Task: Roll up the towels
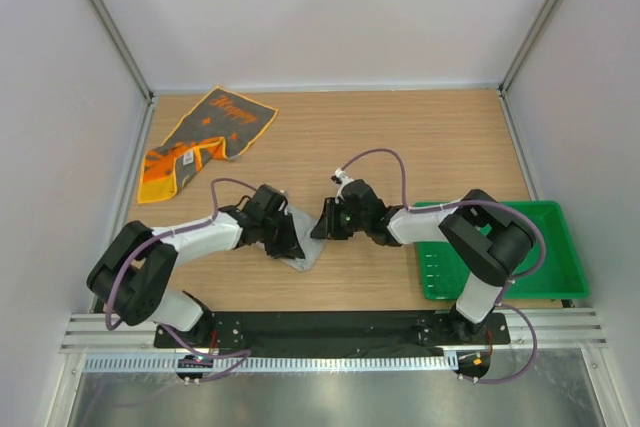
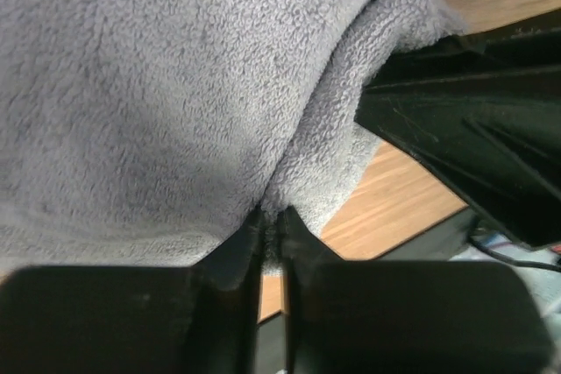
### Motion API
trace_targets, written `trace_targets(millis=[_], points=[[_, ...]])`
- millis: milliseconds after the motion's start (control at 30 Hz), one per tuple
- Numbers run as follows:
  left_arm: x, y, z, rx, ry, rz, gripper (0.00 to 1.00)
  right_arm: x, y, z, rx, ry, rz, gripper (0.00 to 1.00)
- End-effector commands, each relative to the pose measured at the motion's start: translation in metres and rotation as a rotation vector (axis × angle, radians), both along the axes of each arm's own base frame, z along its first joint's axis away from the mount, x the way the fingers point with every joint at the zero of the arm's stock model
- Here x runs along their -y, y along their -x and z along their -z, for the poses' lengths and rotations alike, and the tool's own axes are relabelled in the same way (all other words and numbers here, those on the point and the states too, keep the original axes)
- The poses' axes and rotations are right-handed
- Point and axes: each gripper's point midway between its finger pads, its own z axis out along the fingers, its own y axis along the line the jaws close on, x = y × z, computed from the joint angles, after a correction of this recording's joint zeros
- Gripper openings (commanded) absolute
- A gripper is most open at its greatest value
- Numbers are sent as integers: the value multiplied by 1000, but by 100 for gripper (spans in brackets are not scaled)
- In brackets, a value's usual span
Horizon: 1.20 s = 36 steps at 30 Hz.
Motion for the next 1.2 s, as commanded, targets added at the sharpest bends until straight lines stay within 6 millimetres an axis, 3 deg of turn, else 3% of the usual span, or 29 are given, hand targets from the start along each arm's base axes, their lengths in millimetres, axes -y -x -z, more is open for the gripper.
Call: trace_targets(millis=[0,33,133,167,233,267,467,533,633,867,1167], points=[[-36,8,7,44,-201,10,22,16,-9,26,-17,104,66,25],[-48,7,7,71,-271,8,28,17,-9,28,-26,113,62,25],[-49,1,-12,176,-345,23,51,18,-5,31,-42,129,46,25],[-62,1,-14,198,-433,16,54,18,-4,31,-45,132,43,25],[-53,-2,-33,287,-496,55,57,19,-2,32,-57,146,34,25],[-66,-3,-37,328,-600,61,57,19,-1,34,-65,152,26,24],[-18,-6,-68,574,-677,198,55,15,5,36,-102,160,-9,24],[8,-3,-73,639,-624,249,56,16,6,35,-108,163,-10,24],[28,-6,-69,689,-590,306,59,15,7,34,-111,162,-21,24],[40,-9,-45,730,-543,337,58,11,8,31,-123,153,-36,24],[27,-7,-9,695,-586,296,56,9,9,30,-130,150,-49,24]])
